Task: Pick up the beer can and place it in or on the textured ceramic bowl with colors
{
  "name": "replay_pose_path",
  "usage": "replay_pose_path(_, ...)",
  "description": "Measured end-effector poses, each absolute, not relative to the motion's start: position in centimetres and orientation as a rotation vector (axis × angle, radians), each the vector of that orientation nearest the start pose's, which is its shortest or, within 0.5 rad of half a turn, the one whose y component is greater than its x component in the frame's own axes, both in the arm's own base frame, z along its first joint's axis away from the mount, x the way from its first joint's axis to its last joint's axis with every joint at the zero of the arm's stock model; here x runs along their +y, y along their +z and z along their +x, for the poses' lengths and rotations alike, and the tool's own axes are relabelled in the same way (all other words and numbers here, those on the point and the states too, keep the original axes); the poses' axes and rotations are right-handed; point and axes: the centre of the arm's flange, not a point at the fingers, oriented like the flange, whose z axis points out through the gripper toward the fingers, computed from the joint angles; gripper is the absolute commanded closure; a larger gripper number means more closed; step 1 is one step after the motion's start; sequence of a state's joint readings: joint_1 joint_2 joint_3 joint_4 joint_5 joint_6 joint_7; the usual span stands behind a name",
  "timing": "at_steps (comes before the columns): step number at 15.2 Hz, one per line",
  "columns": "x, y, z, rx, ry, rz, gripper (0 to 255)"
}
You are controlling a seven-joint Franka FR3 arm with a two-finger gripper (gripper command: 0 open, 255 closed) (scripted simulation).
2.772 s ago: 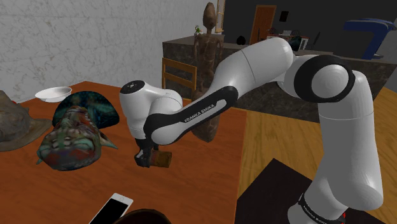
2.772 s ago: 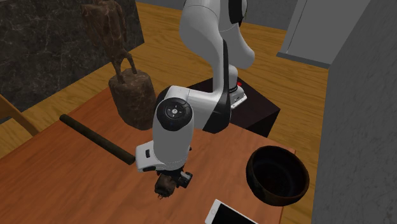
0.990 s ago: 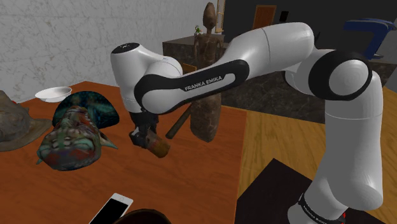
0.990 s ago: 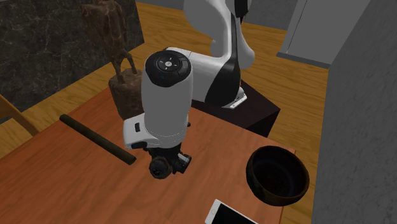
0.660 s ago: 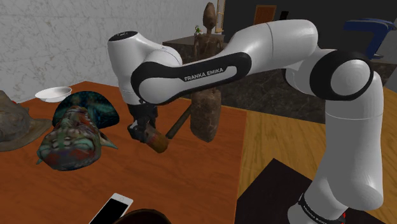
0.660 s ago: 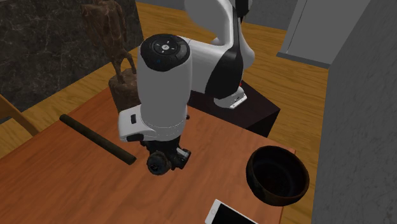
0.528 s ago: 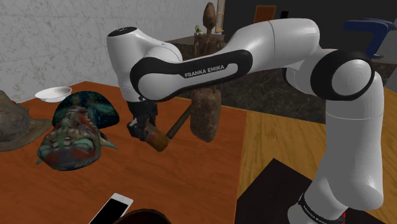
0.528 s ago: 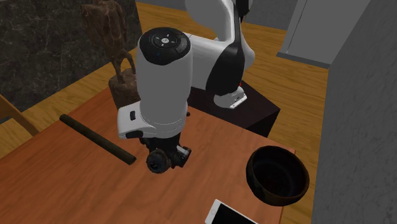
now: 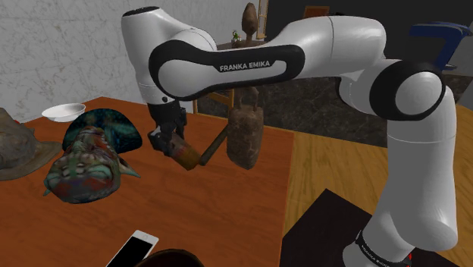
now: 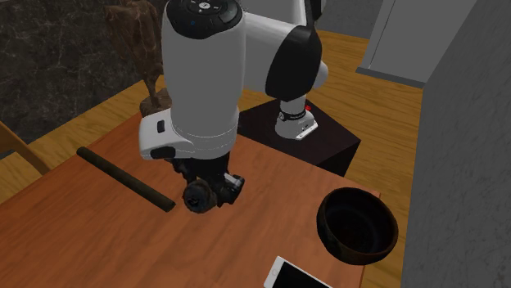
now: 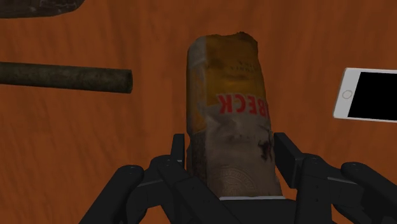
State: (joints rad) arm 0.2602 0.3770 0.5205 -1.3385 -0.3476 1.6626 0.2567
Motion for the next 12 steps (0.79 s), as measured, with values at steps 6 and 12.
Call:
replay_pose_path(6,41.8,54.9,50.0,-0.855,-0.123,-3.169,255)
replay_pose_path(12,46.4,54.8,43.2,-0.856,-0.123,-3.169,255)
